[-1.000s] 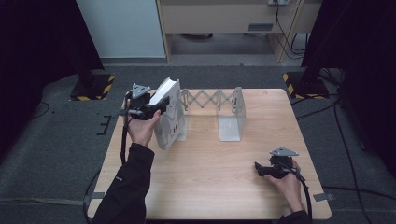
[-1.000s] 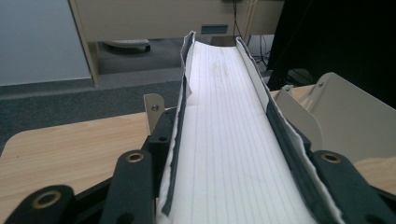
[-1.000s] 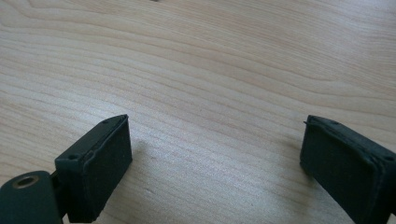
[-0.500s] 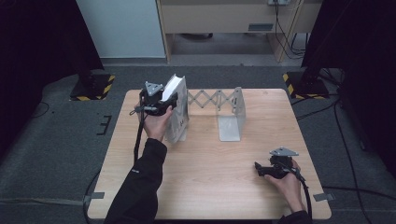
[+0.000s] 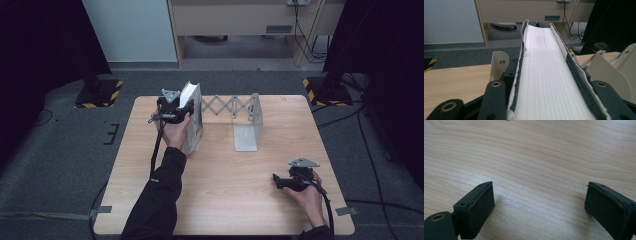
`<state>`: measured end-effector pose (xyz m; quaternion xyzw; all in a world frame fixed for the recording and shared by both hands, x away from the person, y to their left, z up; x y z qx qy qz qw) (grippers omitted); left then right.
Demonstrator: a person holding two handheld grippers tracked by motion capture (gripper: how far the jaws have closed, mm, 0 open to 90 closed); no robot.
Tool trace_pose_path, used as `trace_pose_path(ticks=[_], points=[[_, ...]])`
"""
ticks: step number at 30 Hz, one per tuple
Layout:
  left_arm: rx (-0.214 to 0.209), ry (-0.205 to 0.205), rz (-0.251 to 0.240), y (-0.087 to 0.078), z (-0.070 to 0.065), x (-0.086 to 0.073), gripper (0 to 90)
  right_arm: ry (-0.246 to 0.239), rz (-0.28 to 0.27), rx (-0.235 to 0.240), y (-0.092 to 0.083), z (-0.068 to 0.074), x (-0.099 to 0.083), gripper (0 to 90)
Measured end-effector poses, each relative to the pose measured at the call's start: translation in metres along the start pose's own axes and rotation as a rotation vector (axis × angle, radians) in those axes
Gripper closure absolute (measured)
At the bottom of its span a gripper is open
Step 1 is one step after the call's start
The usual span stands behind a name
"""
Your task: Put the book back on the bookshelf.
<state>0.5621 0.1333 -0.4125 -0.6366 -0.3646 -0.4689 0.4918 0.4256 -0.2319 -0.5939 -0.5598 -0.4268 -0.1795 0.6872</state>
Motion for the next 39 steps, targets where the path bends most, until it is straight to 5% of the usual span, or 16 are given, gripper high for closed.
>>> trace_pose_path(ticks=[15, 26, 32, 39], points=[[0.036, -0.027, -0.035, -0.004, -0.003, -0.016, 50.9, -0.001, 0.000, 0.000, 0.000, 0.000, 0.000, 9.4], [0.015, 0.004, -0.042, -0.013, -0.011, -0.025, 48.8, 0.000, 0.000, -0.001, 0.000, 0.000, 0.000, 9.4], [-0.004, -0.053, -0.067, -0.014, -0.010, -0.027, 45.5, -0.001, 0.000, 0.000, 0.000, 0.000, 0.000, 9.4], [-0.036, -0.062, -0.053, -0.021, -0.009, -0.035, 42.3, -0.001, 0.000, 0.000, 0.000, 0.000, 0.000, 9.3]])
Point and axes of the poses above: each handheld gripper's, and its own axes: y roughly forward along the jaws, x roughly out of its top, z roughly to its left, the point moved 8 cm from there along y, roughly forward along the jaws, and after that the axes turned 6 degrees about -z, right-handed, at the moved point
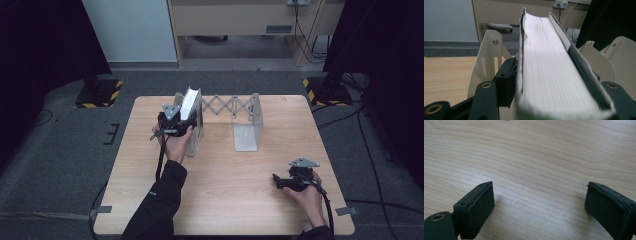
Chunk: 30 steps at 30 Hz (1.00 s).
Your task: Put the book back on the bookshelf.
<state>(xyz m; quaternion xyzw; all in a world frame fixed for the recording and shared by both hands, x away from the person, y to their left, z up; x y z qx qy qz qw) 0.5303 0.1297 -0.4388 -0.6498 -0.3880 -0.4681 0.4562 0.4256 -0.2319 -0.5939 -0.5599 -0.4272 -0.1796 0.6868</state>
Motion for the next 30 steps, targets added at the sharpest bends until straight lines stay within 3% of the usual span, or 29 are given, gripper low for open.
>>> trace_pose_path(ticks=[4, 19, 30], points=[[-0.022, -0.006, 0.005, -0.007, 0.002, -0.009, 41.3, 0.001, 0.001, 0.001, 0.000, 0.000, 0.000, 9.3], [-0.046, -0.001, 0.017, -0.022, 0.007, -0.044, 44.9, 0.000, -0.001, -0.001, 0.000, 0.000, 0.000, 9.4], [0.012, 0.015, 0.009, -0.020, 0.005, -0.042, 48.8, 0.000, 0.002, 0.001, 0.000, 0.000, 0.000, 9.3]])
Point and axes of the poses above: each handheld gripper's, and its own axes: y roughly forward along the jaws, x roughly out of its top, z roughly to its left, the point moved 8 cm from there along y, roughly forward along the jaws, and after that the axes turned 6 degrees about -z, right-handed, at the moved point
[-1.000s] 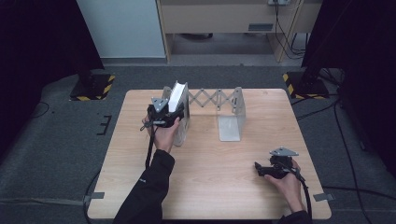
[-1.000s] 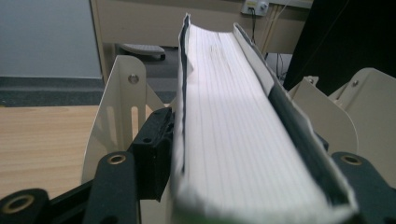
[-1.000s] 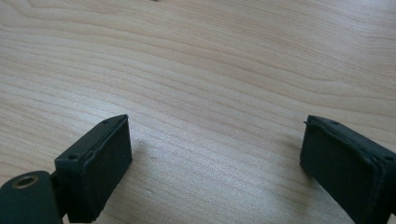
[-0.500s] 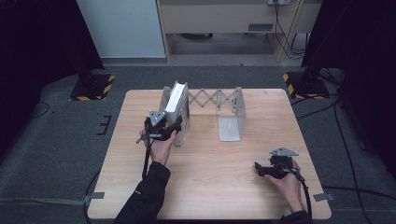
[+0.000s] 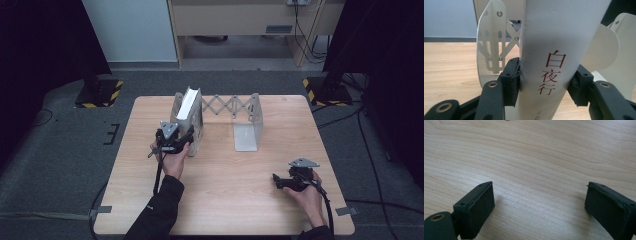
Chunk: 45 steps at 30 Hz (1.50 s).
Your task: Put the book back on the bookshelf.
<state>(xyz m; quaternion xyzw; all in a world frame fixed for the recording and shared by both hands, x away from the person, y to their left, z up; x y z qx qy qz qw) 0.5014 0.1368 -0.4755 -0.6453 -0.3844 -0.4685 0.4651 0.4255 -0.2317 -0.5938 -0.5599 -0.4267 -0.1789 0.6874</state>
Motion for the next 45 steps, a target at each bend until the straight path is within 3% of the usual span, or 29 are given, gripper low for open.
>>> trace_pose_path(ticks=[11, 15, 18, 23, 28, 36, 40, 45], points=[[0.033, -0.003, 0.005, 0.007, -0.005, 0.002, 49.0, -0.005, -0.002, -0.001, 0.001, 0.000, 0.000, 9.3], [0.031, 0.016, -0.003, 0.005, -0.007, 0.000, 49.6, -0.006, -0.002, 0.000, 0.001, 0.000, 0.000, 9.2], [0.008, 0.011, -0.002, 0.005, -0.008, 0.000, 48.2, -0.003, -0.002, 0.000, 0.001, 0.000, 0.000, 9.3], [-0.067, 0.001, -0.035, 0.002, -0.005, -0.004, 45.0, -0.004, -0.002, 0.001, 0.001, 0.000, 0.000, 9.3], [-0.102, -0.011, -0.029, -0.005, -0.004, -0.012, 46.1, -0.004, -0.002, 0.001, 0.001, 0.000, 0.000, 9.3], [-0.086, -0.007, -0.023, -0.003, -0.011, -0.011, 46.1, -0.001, 0.002, 0.005, 0.001, 0.001, 0.000, 9.3], [-0.088, 0.012, 0.015, 0.001, -0.016, -0.009, 45.9, 0.000, 0.001, 0.005, 0.001, 0.001, 0.001, 9.3], [-0.084, 0.023, -0.008, 0.008, -0.015, -0.007, 45.3, 0.000, 0.001, 0.005, 0.001, 0.001, 0.001, 9.3]])
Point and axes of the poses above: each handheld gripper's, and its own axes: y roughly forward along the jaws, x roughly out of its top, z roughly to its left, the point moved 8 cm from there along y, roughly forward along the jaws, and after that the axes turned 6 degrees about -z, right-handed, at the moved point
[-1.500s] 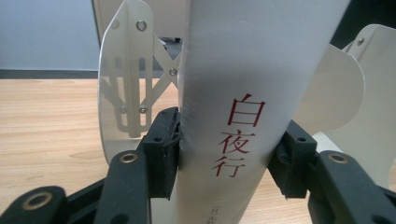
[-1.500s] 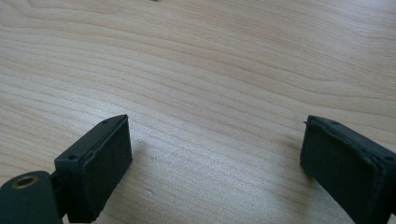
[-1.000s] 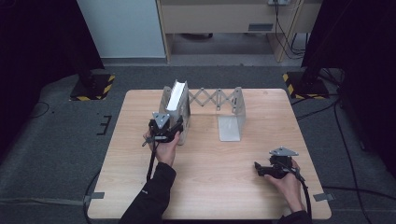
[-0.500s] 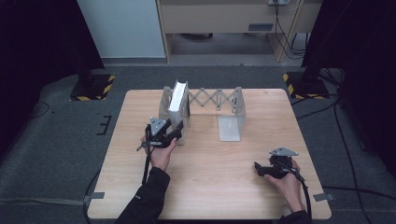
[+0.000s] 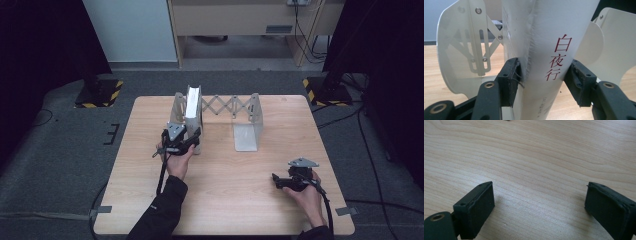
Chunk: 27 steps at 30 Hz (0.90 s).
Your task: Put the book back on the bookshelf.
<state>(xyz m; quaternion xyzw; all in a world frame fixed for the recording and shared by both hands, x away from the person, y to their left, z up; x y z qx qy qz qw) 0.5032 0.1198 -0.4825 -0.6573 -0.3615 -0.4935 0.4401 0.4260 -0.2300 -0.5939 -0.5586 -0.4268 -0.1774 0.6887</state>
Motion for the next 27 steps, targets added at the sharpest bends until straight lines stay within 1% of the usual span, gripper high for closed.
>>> trace_pose_path(ticks=[2, 3, 5, 8, 9, 11, 12, 15, 17, 20, 23, 25, 27], points=[[-0.002, -0.003, -0.007, 0.002, 0.002, 0.000, 45.3, -0.002, 0.001, 0.001, 0.000, 0.000, 0.000, 9.3], [-0.004, -0.003, -0.002, 0.003, 0.003, 0.001, 45.4, -0.003, 0.000, 0.001, 0.000, 0.000, 0.000, 9.3], [-0.016, 0.006, 0.006, 0.004, 0.004, 0.002, 45.1, -0.004, 0.000, 0.000, 0.000, 0.000, 0.000, 9.3], [-0.036, 0.019, 0.004, 0.004, 0.003, 0.001, 44.4, -0.002, 0.000, 0.002, 0.000, 0.000, 0.000, 9.3], [-0.040, 0.017, -0.003, 0.003, 0.003, 0.001, 44.1, -0.005, 0.000, 0.001, 0.000, 0.000, 0.000, 9.4], [-0.057, -0.003, -0.001, 0.000, 0.003, -0.001, 42.6, -0.003, 0.000, 0.001, 0.000, 0.000, 0.000, 9.3], [-0.061, -0.008, -0.003, -0.002, 0.003, -0.002, 40.3, -0.003, -0.001, 0.002, 0.000, 0.000, 0.000, 9.3], [-0.076, -0.014, 0.016, -0.012, 0.005, -0.005, 35.4, -0.004, 0.000, 0.001, 0.000, 0.000, 0.000, 9.3], [-0.090, -0.019, 0.027, -0.021, 0.008, -0.007, 34.6, -0.003, 0.000, 0.002, 0.000, 0.000, 0.000, 9.3], [-0.100, -0.023, 0.054, -0.036, 0.016, -0.014, 32.0, -0.003, 0.000, 0.002, 0.000, 0.000, 0.000, 9.3], [-0.109, -0.037, 0.077, -0.052, 0.023, -0.021, 30.4, -0.002, -0.001, 0.001, 0.000, 0.000, 0.000, 9.3], [-0.113, -0.033, 0.089, -0.061, 0.027, -0.026, 29.8, 0.000, 0.000, 0.002, 0.000, 0.000, 0.000, 9.3], [-0.111, -0.028, 0.116, -0.070, 0.031, -0.034, 28.5, -0.001, 0.000, 0.002, 0.000, 0.000, 0.000, 9.3]])
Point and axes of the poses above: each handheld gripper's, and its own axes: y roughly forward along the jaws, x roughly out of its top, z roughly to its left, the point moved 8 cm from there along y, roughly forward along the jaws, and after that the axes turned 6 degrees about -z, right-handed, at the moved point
